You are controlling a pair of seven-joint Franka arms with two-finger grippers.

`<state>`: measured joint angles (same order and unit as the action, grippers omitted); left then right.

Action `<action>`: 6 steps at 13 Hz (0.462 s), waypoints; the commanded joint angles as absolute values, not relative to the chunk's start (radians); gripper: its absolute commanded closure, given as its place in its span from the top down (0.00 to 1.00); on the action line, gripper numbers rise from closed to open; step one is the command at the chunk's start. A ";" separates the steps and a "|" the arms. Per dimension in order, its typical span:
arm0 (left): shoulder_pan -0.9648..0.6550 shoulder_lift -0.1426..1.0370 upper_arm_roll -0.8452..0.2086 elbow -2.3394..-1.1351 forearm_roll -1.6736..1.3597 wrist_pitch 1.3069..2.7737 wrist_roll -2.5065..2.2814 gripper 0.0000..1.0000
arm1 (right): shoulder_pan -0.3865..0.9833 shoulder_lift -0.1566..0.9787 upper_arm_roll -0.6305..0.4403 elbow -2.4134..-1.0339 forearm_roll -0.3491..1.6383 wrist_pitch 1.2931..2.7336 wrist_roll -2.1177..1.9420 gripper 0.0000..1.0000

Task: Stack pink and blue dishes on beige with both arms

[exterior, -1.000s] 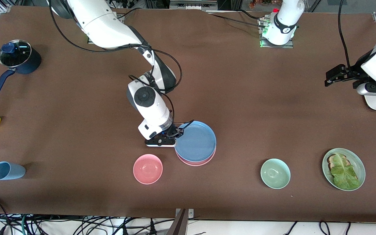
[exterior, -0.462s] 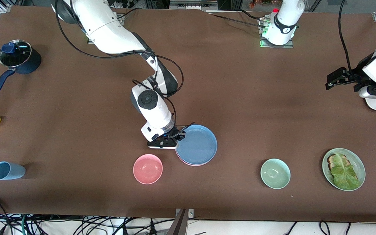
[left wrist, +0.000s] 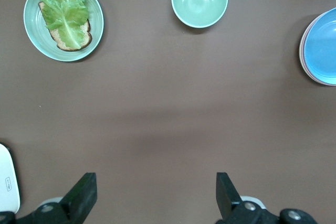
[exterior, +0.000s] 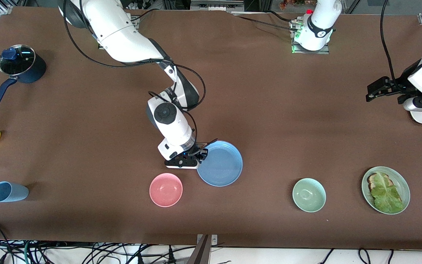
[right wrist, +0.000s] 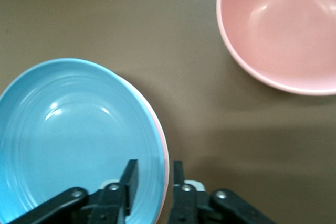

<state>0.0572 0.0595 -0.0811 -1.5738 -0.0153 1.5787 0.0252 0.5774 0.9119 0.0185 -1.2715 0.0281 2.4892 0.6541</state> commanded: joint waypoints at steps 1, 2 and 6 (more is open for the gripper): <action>0.054 0.077 -0.087 -1.543 0.009 1.574 0.034 1.00 | 0.557 0.872 0.018 -1.264 0.011 2.423 0.664 0.99; 0.054 0.078 -0.087 -1.543 0.009 1.574 0.034 1.00 | 0.546 0.841 0.018 -1.275 0.009 2.372 0.661 1.00; 0.060 0.083 -0.084 -1.542 -0.002 1.574 0.034 1.00 | 0.467 0.604 0.018 -1.454 0.003 2.172 0.510 1.00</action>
